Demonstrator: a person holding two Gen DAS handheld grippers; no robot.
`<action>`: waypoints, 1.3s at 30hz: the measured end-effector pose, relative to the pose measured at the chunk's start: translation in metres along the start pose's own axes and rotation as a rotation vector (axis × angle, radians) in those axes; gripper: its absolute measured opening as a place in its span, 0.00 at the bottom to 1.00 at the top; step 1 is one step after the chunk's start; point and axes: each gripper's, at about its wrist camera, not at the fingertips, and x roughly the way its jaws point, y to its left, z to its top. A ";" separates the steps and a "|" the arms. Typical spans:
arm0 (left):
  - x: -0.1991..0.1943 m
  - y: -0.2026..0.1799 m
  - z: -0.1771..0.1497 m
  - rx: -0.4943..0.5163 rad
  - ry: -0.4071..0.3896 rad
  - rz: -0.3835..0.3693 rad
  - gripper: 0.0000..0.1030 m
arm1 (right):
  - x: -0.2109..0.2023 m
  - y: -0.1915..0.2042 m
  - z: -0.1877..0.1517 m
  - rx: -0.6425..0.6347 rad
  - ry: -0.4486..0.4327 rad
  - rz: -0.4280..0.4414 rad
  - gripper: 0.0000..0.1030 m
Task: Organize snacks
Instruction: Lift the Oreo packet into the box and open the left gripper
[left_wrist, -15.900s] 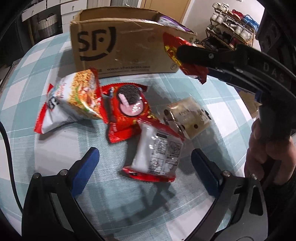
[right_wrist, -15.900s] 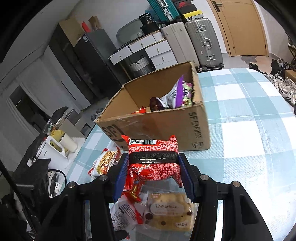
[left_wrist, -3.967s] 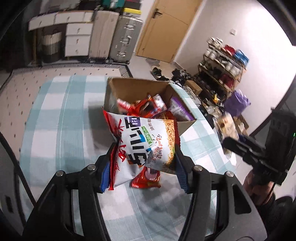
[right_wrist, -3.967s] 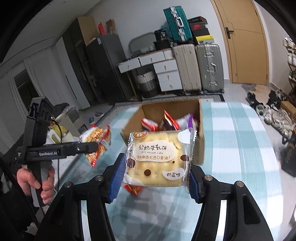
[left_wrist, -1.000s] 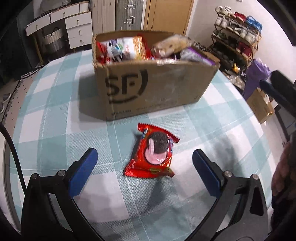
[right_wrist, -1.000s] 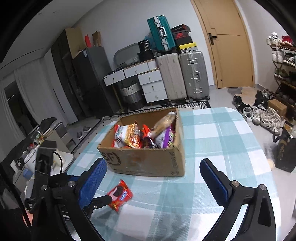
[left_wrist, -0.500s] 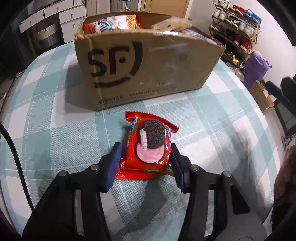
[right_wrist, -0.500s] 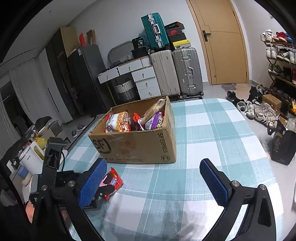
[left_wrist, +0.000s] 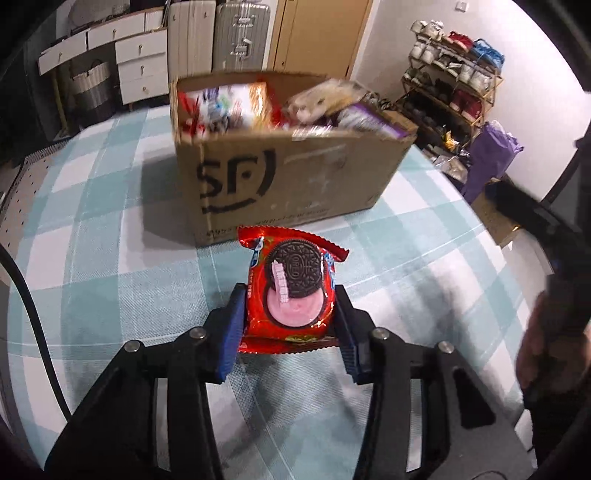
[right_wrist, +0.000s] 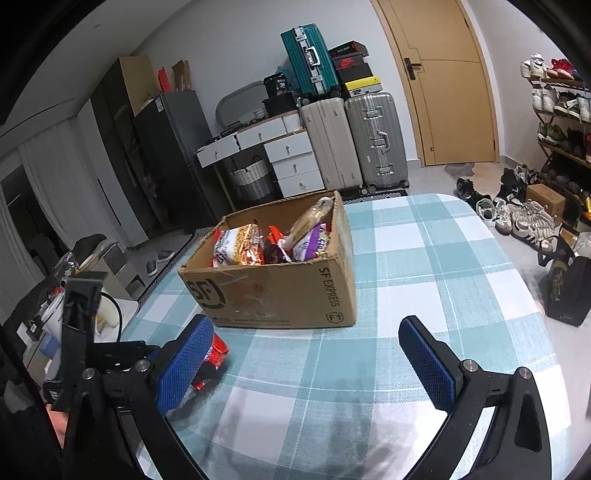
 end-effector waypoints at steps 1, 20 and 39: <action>-0.007 -0.002 0.003 0.004 -0.010 -0.008 0.41 | 0.001 0.002 0.002 -0.005 0.003 0.005 0.99; -0.051 0.000 0.134 0.011 -0.092 -0.006 0.41 | 0.044 0.007 0.079 0.032 0.050 0.069 0.99; 0.038 0.044 0.208 -0.155 0.055 -0.036 0.68 | 0.122 -0.002 0.129 0.009 0.111 0.027 0.99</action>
